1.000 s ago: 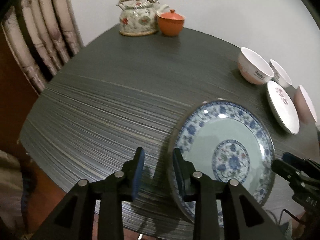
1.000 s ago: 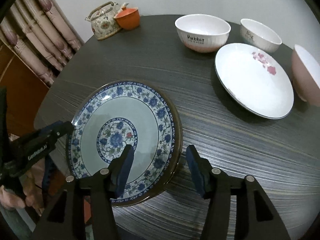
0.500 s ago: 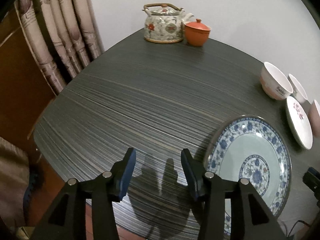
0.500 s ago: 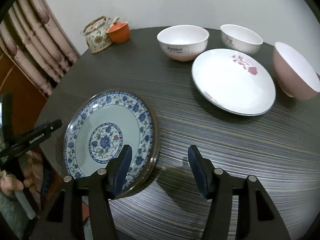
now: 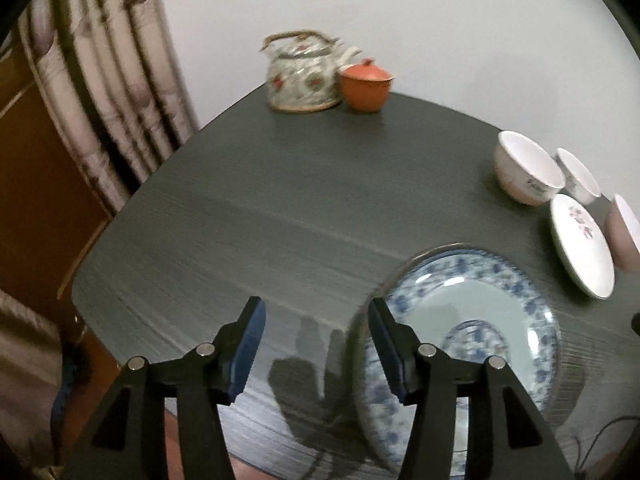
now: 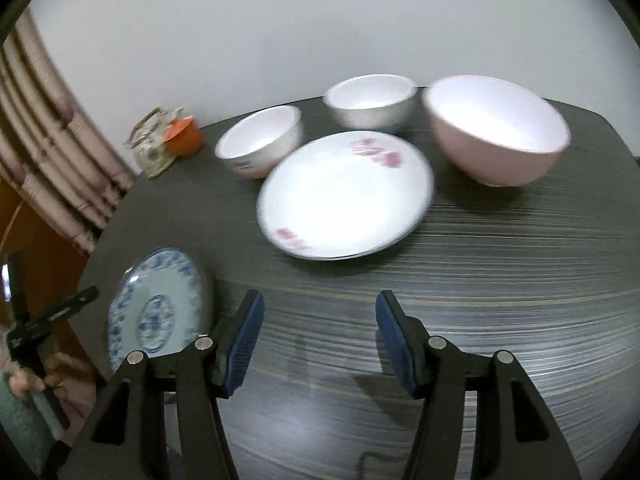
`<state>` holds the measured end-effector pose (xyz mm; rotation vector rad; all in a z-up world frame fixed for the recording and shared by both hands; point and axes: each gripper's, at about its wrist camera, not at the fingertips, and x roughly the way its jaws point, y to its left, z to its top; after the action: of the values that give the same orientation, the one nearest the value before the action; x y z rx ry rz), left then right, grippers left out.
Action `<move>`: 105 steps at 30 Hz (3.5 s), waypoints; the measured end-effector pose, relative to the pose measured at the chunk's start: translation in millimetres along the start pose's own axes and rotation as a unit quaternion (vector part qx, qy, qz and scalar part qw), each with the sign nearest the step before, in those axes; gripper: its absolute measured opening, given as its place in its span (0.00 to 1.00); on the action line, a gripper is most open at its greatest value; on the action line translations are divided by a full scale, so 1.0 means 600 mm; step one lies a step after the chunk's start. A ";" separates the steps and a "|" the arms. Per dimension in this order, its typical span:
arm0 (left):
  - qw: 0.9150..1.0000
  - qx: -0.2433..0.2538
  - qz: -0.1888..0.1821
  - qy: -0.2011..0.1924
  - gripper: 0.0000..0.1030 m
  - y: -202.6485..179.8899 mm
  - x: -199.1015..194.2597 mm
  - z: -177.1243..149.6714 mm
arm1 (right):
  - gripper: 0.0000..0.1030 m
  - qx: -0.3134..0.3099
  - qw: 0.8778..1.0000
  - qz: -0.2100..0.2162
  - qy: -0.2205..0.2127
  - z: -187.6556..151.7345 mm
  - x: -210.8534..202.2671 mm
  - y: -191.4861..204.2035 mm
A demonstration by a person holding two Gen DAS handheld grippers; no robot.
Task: Organize plates and bowls
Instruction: 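Move both tools open toward the white pink-flowered plate, then close the right tool on the pink-flowered plate rim and lift it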
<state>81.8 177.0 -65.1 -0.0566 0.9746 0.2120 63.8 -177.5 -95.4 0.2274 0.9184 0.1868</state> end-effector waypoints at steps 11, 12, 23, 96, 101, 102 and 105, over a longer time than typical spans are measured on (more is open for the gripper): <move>0.994 0.049 -0.097 -0.008 0.53 -0.204 -0.002 0.061 | 0.49 0.019 0.999 -0.024 -0.011 0.044 0.020 -0.082; 0.993 0.054 -0.102 -0.007 0.53 -0.225 0.001 0.064 | 0.46 0.016 1.000 -0.025 -0.010 0.049 0.026 -0.084; 0.987 0.067 -0.143 0.019 0.53 -0.357 0.077 0.102 | 0.34 -0.006 1.000 -0.026 0.005 0.103 0.094 -0.103; 0.972 0.108 -0.193 0.085 0.15 -0.410 0.139 0.086 | 0.12 0.017 0.999 0.031 0.010 0.135 0.151 -0.142; 0.972 0.106 -0.192 0.080 0.15 -0.401 0.131 0.090 | 0.12 0.011 0.999 0.032 0.004 0.133 0.142 -0.130; 0.973 0.105 -0.191 0.080 0.15 -0.400 0.128 0.091 | 0.12 0.010 0.999 0.033 0.003 0.134 0.139 -0.126; 0.974 0.103 -0.190 0.076 0.15 -0.395 0.120 0.093 | 0.12 0.008 0.999 0.033 -0.001 0.134 0.132 -0.116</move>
<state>214.7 -35.9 -104.1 -0.0692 1.1128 -0.2483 179.9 -233.1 -127.6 0.2734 0.9117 0.2401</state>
